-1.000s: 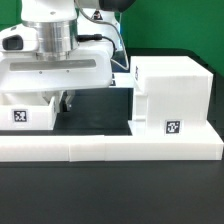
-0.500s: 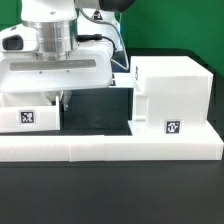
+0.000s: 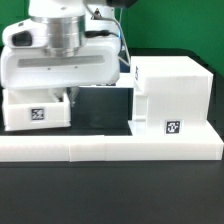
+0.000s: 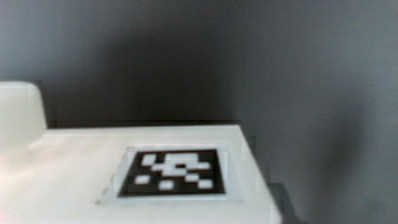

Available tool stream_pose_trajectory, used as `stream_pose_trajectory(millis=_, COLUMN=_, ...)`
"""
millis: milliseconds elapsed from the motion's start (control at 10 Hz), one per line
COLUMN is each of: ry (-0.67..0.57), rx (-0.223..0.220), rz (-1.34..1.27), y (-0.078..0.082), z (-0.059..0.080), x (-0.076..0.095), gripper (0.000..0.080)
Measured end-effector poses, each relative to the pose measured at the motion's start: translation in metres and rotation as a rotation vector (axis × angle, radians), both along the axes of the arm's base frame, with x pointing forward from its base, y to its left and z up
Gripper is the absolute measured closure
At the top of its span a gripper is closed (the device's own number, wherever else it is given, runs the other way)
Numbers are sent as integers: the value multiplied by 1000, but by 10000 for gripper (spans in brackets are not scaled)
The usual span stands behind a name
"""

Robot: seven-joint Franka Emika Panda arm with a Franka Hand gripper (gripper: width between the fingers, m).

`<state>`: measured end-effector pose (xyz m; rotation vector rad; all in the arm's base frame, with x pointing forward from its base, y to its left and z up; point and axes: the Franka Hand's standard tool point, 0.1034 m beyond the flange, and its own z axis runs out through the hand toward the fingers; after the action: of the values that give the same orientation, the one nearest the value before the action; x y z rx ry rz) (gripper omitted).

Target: Assemble drawer

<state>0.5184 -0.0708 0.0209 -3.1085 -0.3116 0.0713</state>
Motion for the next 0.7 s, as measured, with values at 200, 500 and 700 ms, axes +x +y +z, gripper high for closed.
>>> stream_pose_trajectory(millis=200, ry=15, rx=12, rz=30, y=11, z=3, x=0, gripper=757)
stream_pose_trajectory(millis=500, ry=16, rx=14, rz=59, y=12, z=2, x=-1, gripper=757)
stream_pose_trajectory(millis=700, ry=14, rx=15, rz=181, y=12, z=0, x=-1, gripper=757)
